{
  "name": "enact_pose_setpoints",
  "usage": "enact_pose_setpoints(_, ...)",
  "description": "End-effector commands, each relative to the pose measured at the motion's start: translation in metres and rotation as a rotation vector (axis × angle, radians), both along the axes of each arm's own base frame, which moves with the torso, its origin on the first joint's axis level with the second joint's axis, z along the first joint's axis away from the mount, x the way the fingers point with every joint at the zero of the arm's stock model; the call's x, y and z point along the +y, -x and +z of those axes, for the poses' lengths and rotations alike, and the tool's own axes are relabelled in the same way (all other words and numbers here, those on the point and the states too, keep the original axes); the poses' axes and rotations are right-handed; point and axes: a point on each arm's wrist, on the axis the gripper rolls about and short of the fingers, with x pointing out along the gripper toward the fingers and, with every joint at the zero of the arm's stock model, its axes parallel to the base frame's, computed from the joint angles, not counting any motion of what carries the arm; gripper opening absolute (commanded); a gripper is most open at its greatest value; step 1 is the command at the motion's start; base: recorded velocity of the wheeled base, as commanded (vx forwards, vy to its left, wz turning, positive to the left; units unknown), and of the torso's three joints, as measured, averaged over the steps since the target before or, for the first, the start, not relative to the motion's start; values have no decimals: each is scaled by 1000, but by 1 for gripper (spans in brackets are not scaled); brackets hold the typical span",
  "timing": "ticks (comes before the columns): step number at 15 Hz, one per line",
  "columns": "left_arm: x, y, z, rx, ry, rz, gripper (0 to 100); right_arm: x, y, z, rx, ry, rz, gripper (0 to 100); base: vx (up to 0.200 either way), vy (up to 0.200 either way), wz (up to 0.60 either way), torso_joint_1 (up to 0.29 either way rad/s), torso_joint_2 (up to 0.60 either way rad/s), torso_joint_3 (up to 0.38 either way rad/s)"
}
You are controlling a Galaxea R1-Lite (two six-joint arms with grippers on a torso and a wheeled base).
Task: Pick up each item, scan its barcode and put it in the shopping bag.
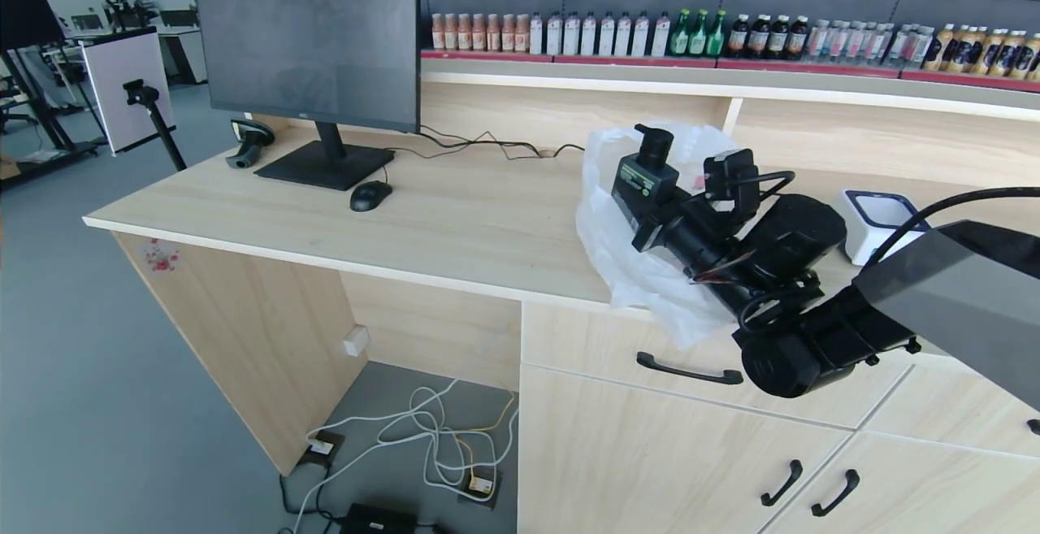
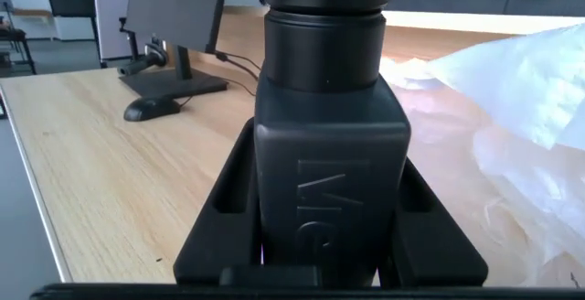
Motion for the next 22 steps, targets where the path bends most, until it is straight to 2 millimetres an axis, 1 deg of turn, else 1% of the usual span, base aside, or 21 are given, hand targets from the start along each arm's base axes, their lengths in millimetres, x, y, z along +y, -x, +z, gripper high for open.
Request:
enact_pose_setpoints(1,0,0,0,0,-2,0,100,-4,-4,-4,19,6,-11,0,0,0,0,0,0,0)
enact_pose_setpoints(3,0,0,0,0,-5,0,100,-9,-6,-8,55,19,-24,0,0,0,0,0,0,0)
enact_pose_setpoints(6,0,0,0,0,-5,0,100,-9,-8,-12,118,-17,0,0,0,0,0,0,0,0)
enact_pose_setpoints(12,0,0,0,0,-5,0,100,-11,-12,-25,166,-10,1,0,0,0,0,0,0,0)
enact_pose_setpoints(16,0,0,0,-1,-7,0,100,-12,-13,-29,214,-11,0,0,0,0,0,0,0,0)
enact_pose_setpoints(22,0,0,0,-1,-7,0,100,-12,-15,-36,236,-15,0,0,0,0,0,0,0,0)
